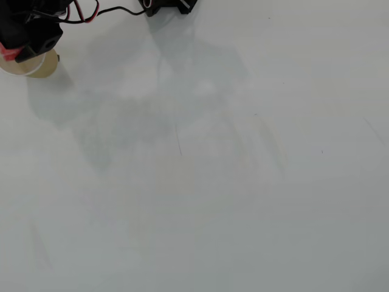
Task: Pick up the cube and drop it in the cup.
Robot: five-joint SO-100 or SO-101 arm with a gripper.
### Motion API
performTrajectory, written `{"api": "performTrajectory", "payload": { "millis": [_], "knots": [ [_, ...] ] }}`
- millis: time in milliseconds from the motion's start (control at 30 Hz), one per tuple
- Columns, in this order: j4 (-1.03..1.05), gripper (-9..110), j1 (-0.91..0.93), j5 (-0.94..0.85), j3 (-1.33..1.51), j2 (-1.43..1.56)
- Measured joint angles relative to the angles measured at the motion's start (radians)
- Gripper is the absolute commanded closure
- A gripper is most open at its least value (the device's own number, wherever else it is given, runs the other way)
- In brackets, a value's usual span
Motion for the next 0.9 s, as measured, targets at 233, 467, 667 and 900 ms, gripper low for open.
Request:
{"api": "performTrajectory", "payload": {
  "millis": [233,467,667,900],
  "knots": [
    [0.000,85,0.000,0.000,0.000,0.000],
    [0.000,85,0.011,0.000,0.000,0.000],
    [0.008,85,0.018,0.000,0.000,0.000],
    [0.028,85,0.018,0.000,0.000,0.000]
  ]
}}
